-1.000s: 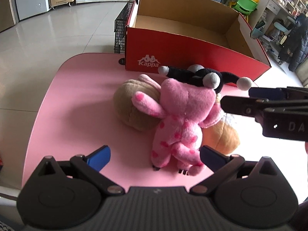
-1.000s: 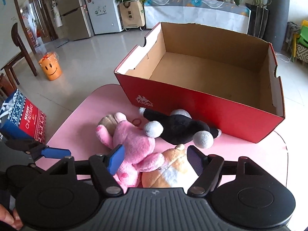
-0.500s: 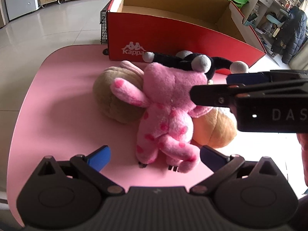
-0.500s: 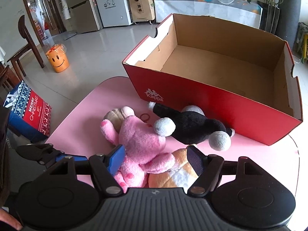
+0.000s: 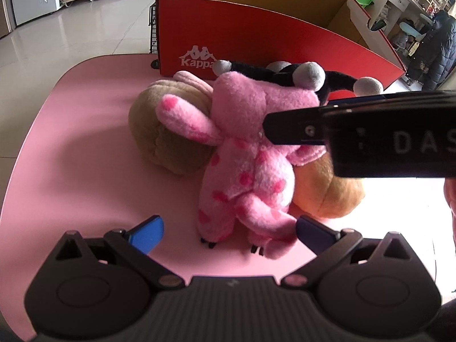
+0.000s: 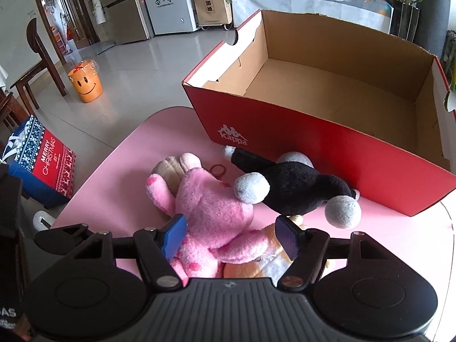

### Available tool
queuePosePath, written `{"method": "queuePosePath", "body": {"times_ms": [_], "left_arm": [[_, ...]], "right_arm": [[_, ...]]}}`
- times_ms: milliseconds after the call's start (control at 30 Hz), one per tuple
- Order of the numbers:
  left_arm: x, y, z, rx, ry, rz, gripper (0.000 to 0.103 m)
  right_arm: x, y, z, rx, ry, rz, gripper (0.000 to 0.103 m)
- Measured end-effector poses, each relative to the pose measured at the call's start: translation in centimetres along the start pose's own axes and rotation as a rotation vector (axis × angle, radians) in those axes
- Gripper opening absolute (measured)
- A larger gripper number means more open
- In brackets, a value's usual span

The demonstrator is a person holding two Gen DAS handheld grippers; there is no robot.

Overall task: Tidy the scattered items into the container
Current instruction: 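Withdraw the right tool from the box back toward the plush toys, then close the left gripper on the pink spotted bear while the right gripper also grips it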

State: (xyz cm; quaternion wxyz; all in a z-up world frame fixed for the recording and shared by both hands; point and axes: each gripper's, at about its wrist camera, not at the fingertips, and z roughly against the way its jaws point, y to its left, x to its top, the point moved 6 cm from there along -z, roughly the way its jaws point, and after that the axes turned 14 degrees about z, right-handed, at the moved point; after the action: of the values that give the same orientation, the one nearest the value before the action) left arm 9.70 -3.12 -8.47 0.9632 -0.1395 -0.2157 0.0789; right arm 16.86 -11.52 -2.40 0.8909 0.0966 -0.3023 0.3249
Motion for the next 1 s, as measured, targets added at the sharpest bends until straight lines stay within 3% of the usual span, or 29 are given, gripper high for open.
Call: {"method": "queuePosePath", "body": {"times_ms": [200,467,1000], "left_arm": [[0.1,0.2,-0.3,0.005,-0.014,0.006,0.102],[-0.1,0.0,-1.0,0.010,-0.010,-0.016,0.084],[0.2,0.1,-1.1,-0.013,-0.027,0.003,0.087]], "right_arm": [[-0.1,0.2,-0.7,0.012,0.016,0.000,0.060],[-0.4,-0.1,-0.9,0.032,0.006,-0.054,0.053],[-0.4,-0.7,-1.2,0.078,-0.006,-0.143,0.056]]}}
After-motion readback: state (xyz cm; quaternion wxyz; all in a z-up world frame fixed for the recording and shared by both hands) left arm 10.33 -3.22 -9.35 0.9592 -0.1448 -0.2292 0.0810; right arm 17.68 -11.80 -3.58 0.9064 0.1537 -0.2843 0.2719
